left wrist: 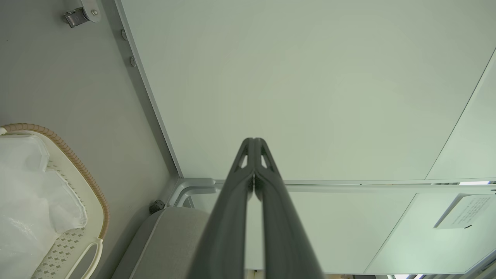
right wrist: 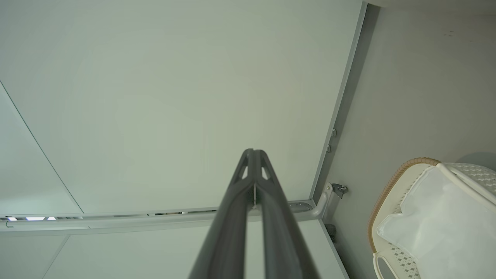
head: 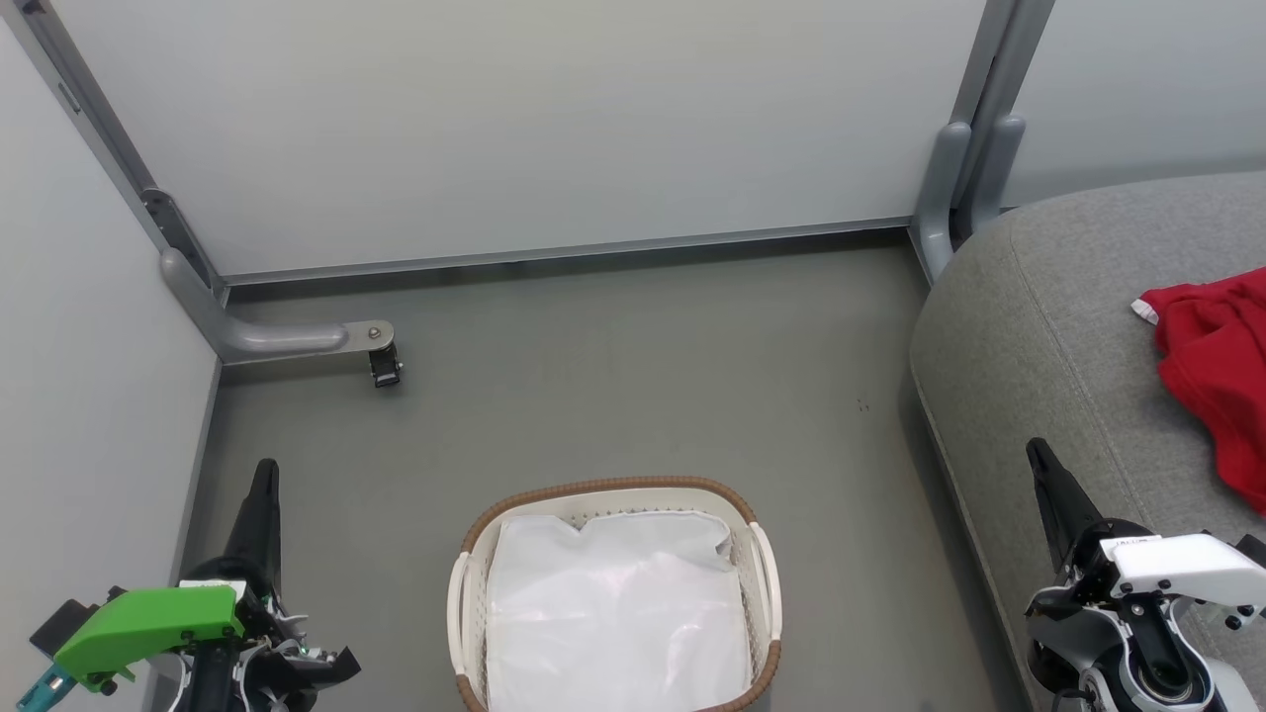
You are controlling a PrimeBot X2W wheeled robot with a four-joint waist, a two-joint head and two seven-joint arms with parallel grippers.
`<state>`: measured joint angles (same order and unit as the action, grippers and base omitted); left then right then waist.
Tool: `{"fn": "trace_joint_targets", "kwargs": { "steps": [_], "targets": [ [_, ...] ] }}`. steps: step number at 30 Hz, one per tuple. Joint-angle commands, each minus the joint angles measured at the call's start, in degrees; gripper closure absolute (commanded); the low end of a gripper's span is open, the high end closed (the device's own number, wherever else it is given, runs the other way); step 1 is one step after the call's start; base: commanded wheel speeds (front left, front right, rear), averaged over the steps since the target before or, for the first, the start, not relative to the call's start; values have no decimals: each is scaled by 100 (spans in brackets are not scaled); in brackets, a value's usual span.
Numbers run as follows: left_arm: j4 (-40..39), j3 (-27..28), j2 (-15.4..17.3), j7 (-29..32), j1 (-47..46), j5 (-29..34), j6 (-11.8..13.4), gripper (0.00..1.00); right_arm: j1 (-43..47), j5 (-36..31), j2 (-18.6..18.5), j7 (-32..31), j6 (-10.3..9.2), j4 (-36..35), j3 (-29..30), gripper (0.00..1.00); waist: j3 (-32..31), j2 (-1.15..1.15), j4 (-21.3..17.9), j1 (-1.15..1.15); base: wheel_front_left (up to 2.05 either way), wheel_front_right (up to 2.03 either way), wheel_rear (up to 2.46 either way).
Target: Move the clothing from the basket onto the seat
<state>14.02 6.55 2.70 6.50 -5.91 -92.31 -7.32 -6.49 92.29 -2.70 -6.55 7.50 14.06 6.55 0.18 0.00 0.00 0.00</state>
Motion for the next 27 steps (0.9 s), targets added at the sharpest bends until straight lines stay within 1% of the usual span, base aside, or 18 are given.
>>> {"fn": "trace_joint_targets", "kwargs": {
  "steps": [1,27],
  "targets": [
    [-8,10,34,26,-55,-20,-36,100,63,24,-34,-17,-3,-21,9,100,0,0,0,0,0,0,0],
    [-8,9,34,25,-55,-20,-35,100,63,24,-34,-16,-3,-21,9,100,0,0,0,0,0,0,0]
  ]
}}
